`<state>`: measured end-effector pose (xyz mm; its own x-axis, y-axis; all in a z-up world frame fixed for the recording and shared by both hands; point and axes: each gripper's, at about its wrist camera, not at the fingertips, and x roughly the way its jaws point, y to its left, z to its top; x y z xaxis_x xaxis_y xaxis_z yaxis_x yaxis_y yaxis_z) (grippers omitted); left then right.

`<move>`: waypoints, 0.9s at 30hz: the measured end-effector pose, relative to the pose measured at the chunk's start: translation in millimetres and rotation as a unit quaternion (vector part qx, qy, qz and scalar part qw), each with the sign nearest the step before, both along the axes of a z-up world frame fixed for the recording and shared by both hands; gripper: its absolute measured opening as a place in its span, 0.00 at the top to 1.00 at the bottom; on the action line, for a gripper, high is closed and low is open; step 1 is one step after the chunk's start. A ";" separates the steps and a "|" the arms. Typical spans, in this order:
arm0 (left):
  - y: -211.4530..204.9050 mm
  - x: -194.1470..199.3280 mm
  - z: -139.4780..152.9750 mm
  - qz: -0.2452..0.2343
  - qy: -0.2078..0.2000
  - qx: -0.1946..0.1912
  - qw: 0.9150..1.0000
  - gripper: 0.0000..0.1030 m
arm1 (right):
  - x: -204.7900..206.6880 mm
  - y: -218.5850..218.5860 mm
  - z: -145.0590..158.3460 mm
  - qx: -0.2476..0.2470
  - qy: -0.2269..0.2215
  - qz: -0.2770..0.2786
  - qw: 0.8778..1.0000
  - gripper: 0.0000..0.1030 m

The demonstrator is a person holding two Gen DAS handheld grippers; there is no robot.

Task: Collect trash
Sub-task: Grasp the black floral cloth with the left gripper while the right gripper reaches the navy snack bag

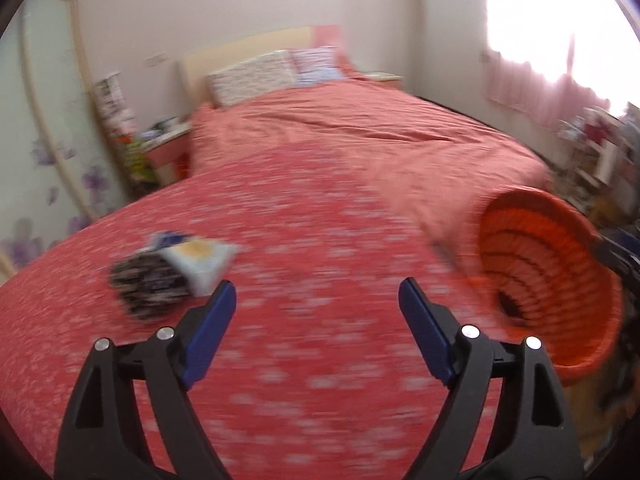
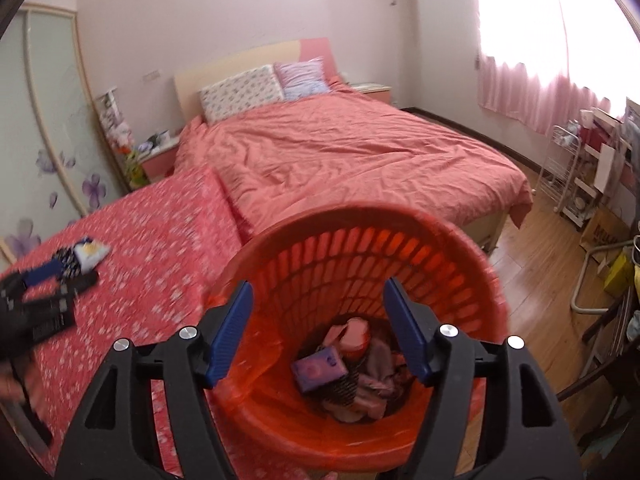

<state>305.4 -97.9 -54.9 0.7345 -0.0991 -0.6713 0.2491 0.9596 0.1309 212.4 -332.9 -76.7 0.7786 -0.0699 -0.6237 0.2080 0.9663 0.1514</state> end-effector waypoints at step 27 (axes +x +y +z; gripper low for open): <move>210.1 26.1 -27.3 0.146 0.080 -0.047 0.985 0.79 | 41.0 144.1 -5.2 -0.023 0.037 0.149 0.988 0.35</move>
